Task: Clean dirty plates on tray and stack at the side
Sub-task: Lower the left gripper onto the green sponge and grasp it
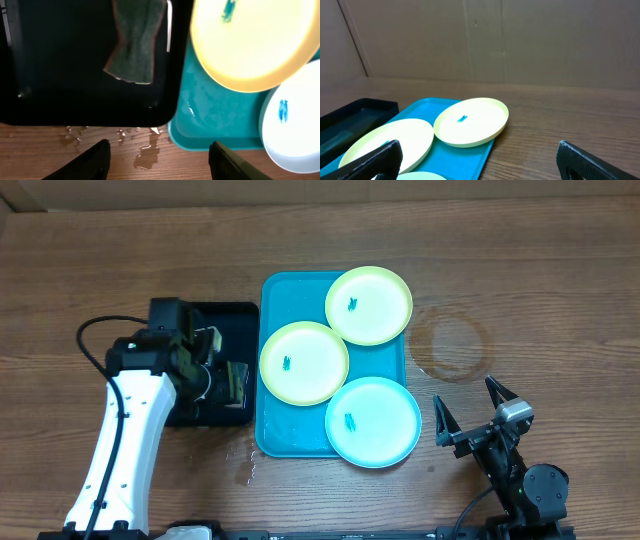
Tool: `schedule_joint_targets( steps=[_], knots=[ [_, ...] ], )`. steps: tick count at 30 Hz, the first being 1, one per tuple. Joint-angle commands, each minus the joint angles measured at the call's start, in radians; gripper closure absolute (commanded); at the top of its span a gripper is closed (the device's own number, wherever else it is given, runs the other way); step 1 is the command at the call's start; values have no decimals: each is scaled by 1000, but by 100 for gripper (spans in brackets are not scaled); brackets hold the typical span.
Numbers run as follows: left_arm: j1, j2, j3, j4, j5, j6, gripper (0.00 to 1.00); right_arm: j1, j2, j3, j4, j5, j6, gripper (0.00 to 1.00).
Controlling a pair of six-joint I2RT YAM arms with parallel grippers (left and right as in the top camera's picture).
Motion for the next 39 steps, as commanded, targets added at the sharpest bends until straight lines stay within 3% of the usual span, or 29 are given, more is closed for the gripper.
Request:
schedule_joint_targets(
  steps=[1, 39],
  knots=[
    [-34, 5, -7, 2, 6, 26, 35, -3, -3, -11, 5, 11, 0, 0],
    [-43, 5, -7, 40, 4, -5, 28, -3, -3, -11, 5, 10, 0, 0]
  ],
)
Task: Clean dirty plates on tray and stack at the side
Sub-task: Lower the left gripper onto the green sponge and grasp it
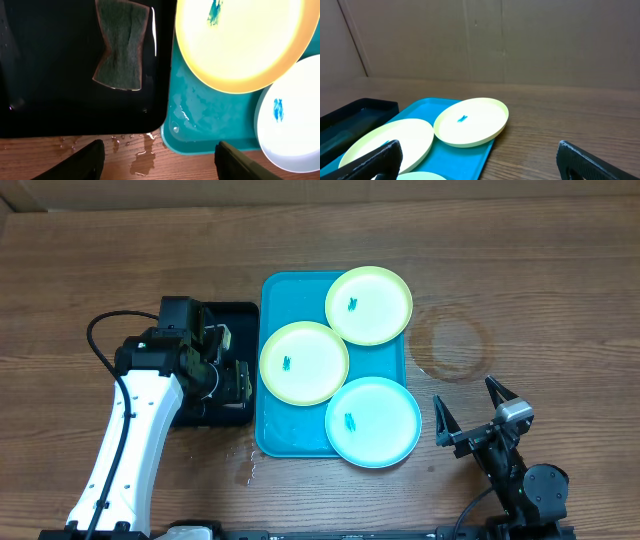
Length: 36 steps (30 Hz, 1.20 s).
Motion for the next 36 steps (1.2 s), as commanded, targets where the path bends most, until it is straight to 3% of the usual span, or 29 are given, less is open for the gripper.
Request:
schedule_joint_targets(
  steps=[1, 36],
  knots=[
    [-3, 5, -6, 10, 5, -10, 28, -3, -3, -11, 6, 10, 0, 0],
    [-2, 5, -6, 8, 0, -15, 28, -3, -3, -11, 6, 10, 0, 0]
  ],
)
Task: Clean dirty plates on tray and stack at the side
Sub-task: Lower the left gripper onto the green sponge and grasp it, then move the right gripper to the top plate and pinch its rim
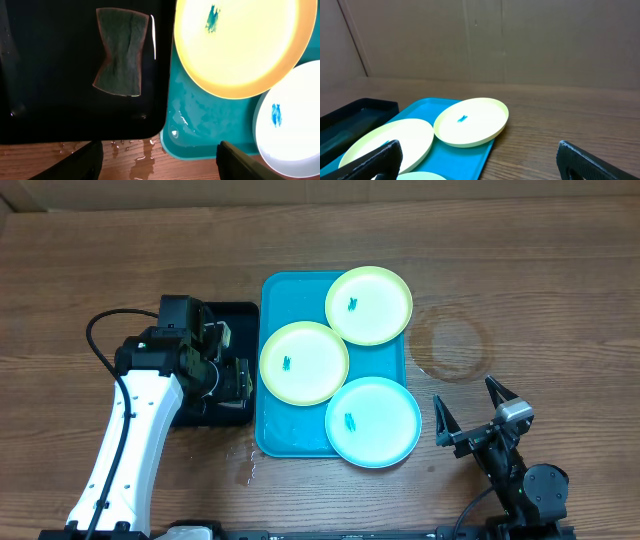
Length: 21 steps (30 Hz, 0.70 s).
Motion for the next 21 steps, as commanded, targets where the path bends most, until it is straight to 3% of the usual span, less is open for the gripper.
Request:
schedule_joint_targets(
  steps=[1, 3, 4, 6, 7, 8, 10, 11, 13, 15, 16, 18, 21],
  knots=[
    [-2, 5, -6, -19, 0, -10, 28, -3, -3, -11, 5, 10, 0, 0],
    [-2, 5, -6, -39, -1, -10, 30, -3, -3, -11, 5, 10, 0, 0],
    [-2, 5, -6, -50, -8, -10, 38, -3, -3, -11, 5, 10, 0, 0],
    [-2, 5, -6, -69, -43, -10, 66, -3, -3, -11, 5, 10, 0, 0],
    [-2, 5, -6, -72, -50, -11, 87, -3, -3, -11, 5, 10, 0, 0],
    [-2, 5, -6, -69, -49, -11, 96, -3, -3, -11, 5, 10, 0, 0],
    [-2, 5, -6, -57, -50, -14, 95, -3, -3, -11, 5, 10, 0, 0],
    [-2, 5, -6, -52, -50, -14, 86, -3, -3, -11, 5, 8, 0, 0],
    [-2, 5, -6, -48, -50, -14, 53, -2, -3, -11, 8, -47, 22, 0],
    [-2, 5, -6, -39, -54, -14, 29, -3, -3, -11, 13, -89, 65, 0],
    [-2, 5, -6, -29, -57, -14, 22, -3, -3, -11, 22, -90, 84, 0],
    [-2, 5, -6, 15, -60, -14, 22, -3, -3, -9, 38, -87, 155, 0],
    [-2, 5, -6, 64, -60, -18, 32, -3, 10, 11, -17, -88, 225, 0]
  ],
)
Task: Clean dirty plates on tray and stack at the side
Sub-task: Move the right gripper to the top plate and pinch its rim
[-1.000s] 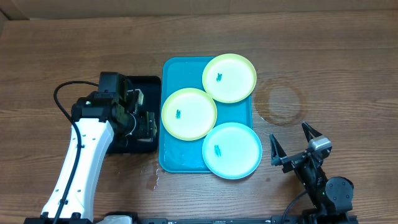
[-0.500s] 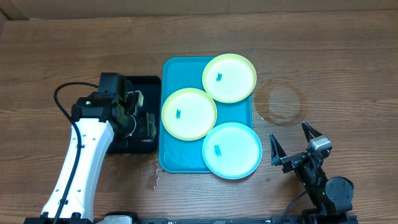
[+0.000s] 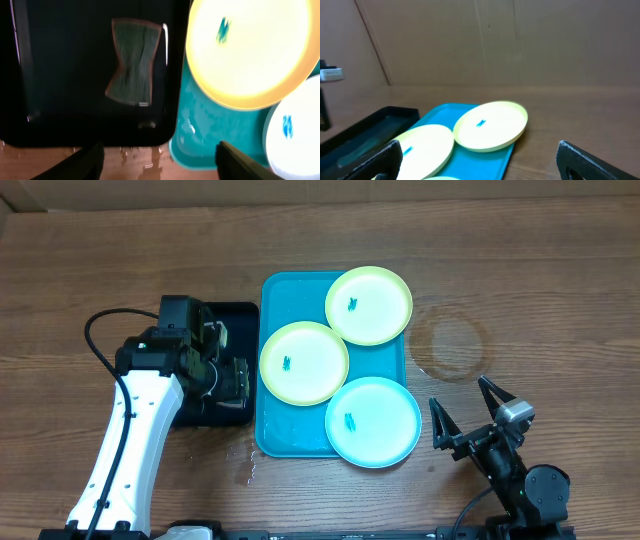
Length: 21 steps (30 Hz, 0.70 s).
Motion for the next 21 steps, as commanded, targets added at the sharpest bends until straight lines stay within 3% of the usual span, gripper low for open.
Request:
schedule_joint_targets(
  steps=[1, 7, 9, 15, 21],
  knots=[
    [-2, 5, -2, 46, -12, -10, 34, -3, 24, 33, -63, -16, 152, 0],
    [-2, 5, -2, 82, -23, -12, 37, -3, 246, 316, -181, -9, 168, 0],
    [-2, 5, -2, 86, -21, -12, 27, -3, 370, 455, -254, -12, 147, 0],
    [-2, 5, -2, 90, -19, -12, 22, -2, 819, 955, -643, -26, 63, 0],
    [-2, 5, -2, 114, -19, -24, 28, -2, 1267, 1462, -1064, -127, 37, 0]
  ],
)
